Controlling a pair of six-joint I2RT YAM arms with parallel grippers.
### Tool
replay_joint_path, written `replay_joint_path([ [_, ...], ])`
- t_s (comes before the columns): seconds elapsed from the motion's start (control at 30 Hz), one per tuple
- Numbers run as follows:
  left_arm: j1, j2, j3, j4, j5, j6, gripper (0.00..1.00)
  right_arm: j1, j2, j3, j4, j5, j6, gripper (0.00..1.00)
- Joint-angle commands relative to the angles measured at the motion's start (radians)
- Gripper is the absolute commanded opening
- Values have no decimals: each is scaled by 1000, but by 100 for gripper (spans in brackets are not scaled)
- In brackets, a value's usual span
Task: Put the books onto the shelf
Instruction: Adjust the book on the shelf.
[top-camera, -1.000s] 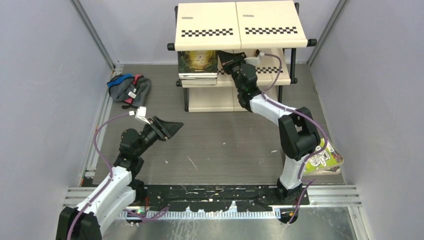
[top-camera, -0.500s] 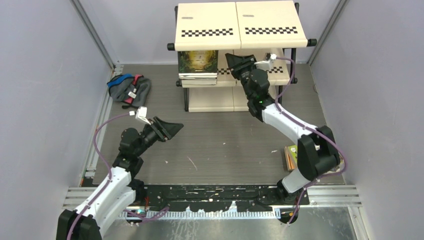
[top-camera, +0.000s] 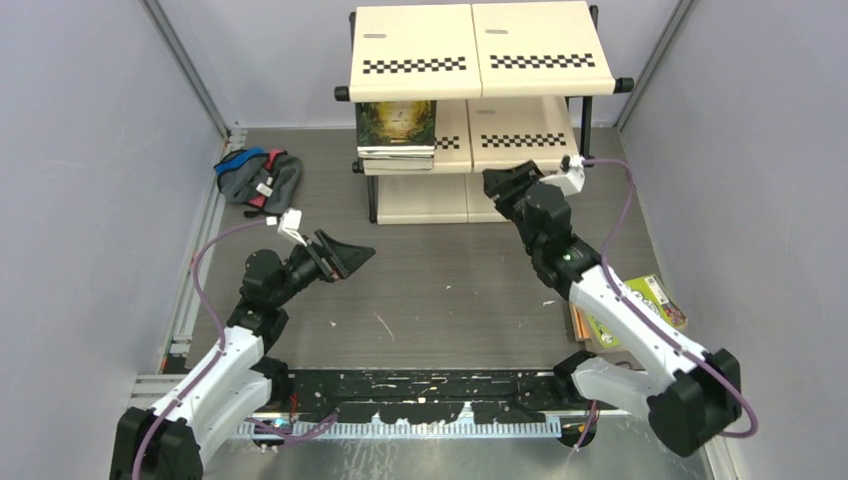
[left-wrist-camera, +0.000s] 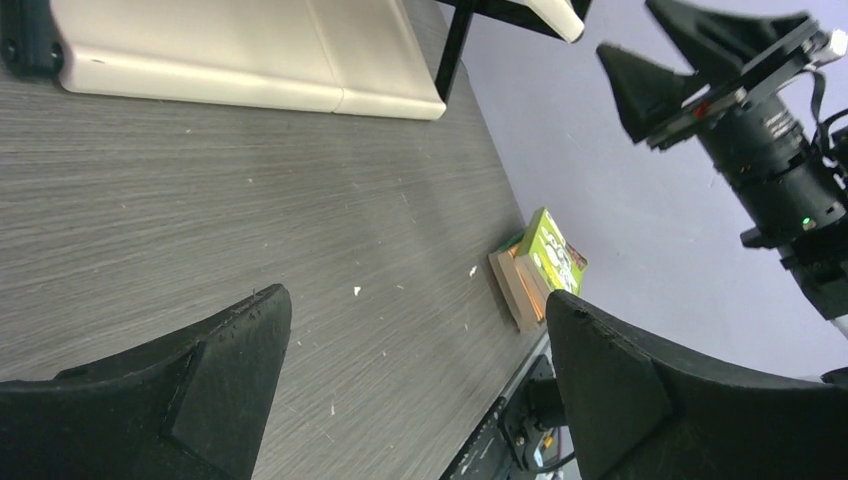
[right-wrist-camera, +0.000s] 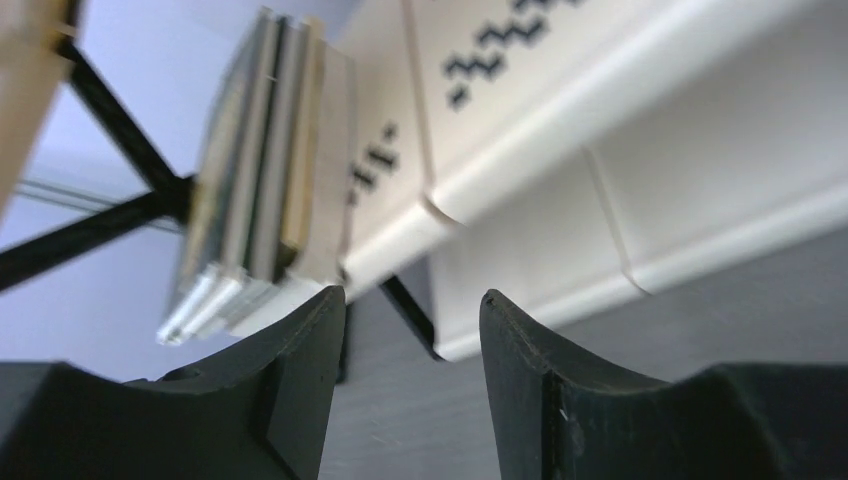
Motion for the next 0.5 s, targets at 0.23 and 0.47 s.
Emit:
replay_joint_path([
  [0.23, -185, -1, 64, 41, -28, 46, 84, 37, -288, -51, -747, 534, 217, 42],
  [0.47, -373, 109, 141, -19, -87, 124, 61, 9, -181, 73, -1199, 745, 555, 16],
])
